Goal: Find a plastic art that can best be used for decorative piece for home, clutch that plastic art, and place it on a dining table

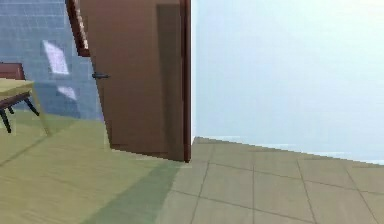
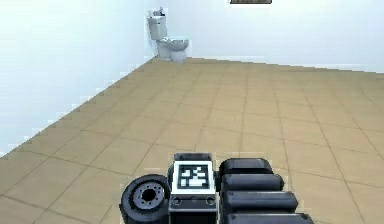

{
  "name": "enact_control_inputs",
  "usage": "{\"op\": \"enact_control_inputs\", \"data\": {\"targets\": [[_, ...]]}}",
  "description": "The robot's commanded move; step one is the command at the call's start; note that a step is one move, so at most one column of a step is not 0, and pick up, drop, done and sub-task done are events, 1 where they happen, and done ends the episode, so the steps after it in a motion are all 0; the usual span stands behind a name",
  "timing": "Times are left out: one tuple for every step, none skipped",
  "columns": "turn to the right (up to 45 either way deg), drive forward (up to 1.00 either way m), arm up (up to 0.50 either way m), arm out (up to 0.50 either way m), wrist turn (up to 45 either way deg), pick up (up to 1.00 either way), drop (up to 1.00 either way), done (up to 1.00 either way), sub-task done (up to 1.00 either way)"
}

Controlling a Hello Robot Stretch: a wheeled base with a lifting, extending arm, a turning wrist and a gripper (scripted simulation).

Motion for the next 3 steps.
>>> {"op": "enact_control_inputs", "data": {"targets": [[18.0, 0.00, 0.00, 0.00, 0.0, 0.00, 0.00, 0.00, 0.00], [0.0, 0.05, 0.00, 0.00, 0.0, 0.00, 0.00, 0.00, 0.00], [-45.0, 0.00, 0.00, 0.00, 0.0, 0.00, 0.00, 0.00, 0.00]]}}
